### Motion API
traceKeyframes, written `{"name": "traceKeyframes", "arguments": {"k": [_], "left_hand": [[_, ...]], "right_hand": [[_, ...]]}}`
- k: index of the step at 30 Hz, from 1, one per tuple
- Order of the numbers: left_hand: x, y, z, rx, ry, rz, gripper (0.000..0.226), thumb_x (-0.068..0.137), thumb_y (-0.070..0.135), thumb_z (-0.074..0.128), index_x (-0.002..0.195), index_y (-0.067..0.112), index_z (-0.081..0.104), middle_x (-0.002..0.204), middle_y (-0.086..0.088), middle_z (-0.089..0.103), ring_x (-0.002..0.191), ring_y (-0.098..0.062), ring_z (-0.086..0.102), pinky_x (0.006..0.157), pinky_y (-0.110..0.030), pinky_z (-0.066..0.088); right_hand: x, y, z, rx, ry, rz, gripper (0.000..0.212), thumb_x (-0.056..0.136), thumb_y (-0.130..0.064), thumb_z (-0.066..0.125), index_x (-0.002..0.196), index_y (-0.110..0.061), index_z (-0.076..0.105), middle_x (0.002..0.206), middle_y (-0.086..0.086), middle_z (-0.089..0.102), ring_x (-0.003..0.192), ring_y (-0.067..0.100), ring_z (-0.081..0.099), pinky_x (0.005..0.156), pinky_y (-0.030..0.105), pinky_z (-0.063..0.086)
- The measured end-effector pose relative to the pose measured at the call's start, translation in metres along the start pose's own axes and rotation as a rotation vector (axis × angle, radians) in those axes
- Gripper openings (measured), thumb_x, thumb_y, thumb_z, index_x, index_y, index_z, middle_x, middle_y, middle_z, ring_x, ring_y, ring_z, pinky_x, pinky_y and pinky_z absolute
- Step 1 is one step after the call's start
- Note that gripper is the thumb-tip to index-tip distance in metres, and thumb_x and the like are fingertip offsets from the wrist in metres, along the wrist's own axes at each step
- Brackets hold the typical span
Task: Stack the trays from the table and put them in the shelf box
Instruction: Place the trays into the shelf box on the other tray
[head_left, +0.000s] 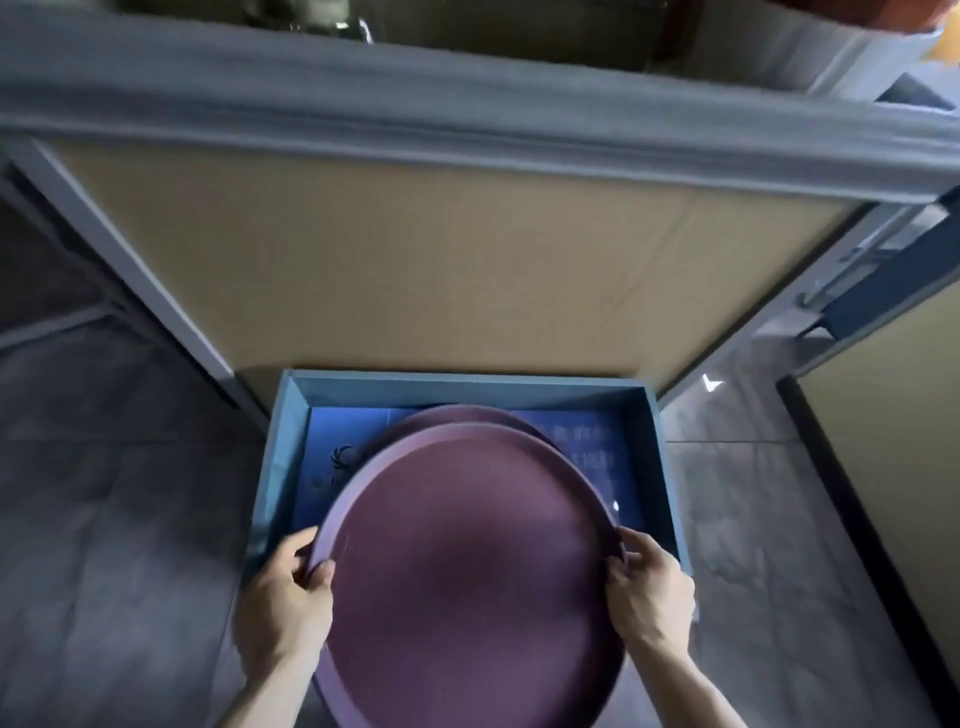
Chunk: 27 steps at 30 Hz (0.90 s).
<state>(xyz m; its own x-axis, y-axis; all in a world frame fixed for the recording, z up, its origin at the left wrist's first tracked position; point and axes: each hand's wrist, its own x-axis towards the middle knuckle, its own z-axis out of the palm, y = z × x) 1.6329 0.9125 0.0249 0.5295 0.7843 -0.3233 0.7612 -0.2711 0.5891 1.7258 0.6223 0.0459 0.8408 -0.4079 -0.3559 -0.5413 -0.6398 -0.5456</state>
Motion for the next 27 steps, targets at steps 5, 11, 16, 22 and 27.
{"name": "traceKeyframes", "arguments": {"k": [5, 11, 16, 22, 27], "left_hand": [[0.02, 0.002, 0.018, 0.018, 0.044, 0.016, 0.032, 0.083, 0.016, 0.072, 0.113, 0.027, 0.071, 0.103, -0.005, 0.076, 0.092, -0.033, 0.069, 0.073, -0.036, 0.049], [0.027, 0.005, 0.026, 0.078, 0.092, 0.078, 0.034, 0.084, 0.017, 0.071, 0.118, 0.022, 0.07, 0.103, -0.009, 0.076, 0.093, -0.036, 0.069, 0.073, -0.037, 0.047], [0.032, 0.007, 0.029, 0.112, 0.102, 0.088, 0.036, 0.084, 0.017, 0.072, 0.119, 0.02, 0.07, 0.106, -0.012, 0.075, 0.096, -0.039, 0.067, 0.08, -0.041, 0.049], [0.037, 0.007, 0.032, 0.145, 0.136, 0.113, 0.032, 0.083, 0.018, 0.073, 0.114, 0.022, 0.071, 0.102, -0.009, 0.076, 0.091, -0.038, 0.068, 0.072, -0.038, 0.048], [0.045, 0.012, 0.036, 0.15, 0.142, 0.102, 0.03, 0.081, 0.015, 0.075, 0.11, 0.022, 0.074, 0.1, -0.007, 0.077, 0.091, -0.037, 0.067, 0.074, -0.038, 0.049]], "right_hand": [[0.023, -0.005, 0.026, -0.003, 0.029, -0.013, 0.042, 0.079, -0.007, 0.062, 0.113, -0.03, 0.072, 0.099, 0.004, 0.077, 0.093, 0.03, 0.069, 0.081, 0.035, 0.049], [0.038, -0.014, 0.04, -0.06, 0.056, -0.032, 0.048, 0.08, -0.008, 0.06, 0.121, -0.033, 0.069, 0.11, 0.008, 0.073, 0.101, 0.036, 0.065, 0.084, 0.038, 0.051], [0.044, -0.017, 0.039, -0.088, 0.06, -0.022, 0.046, 0.078, -0.009, 0.063, 0.117, -0.034, 0.071, 0.105, 0.008, 0.075, 0.096, 0.037, 0.066, 0.082, 0.039, 0.054], [0.053, -0.019, 0.039, -0.138, 0.064, -0.05, 0.039, 0.077, -0.009, 0.064, 0.107, -0.032, 0.076, 0.1, 0.004, 0.077, 0.092, 0.035, 0.068, 0.08, 0.037, 0.055], [0.061, -0.018, 0.04, -0.125, 0.065, -0.056, 0.04, 0.074, -0.006, 0.065, 0.104, -0.03, 0.077, 0.097, 0.005, 0.077, 0.092, 0.037, 0.066, 0.081, 0.037, 0.053]]}}
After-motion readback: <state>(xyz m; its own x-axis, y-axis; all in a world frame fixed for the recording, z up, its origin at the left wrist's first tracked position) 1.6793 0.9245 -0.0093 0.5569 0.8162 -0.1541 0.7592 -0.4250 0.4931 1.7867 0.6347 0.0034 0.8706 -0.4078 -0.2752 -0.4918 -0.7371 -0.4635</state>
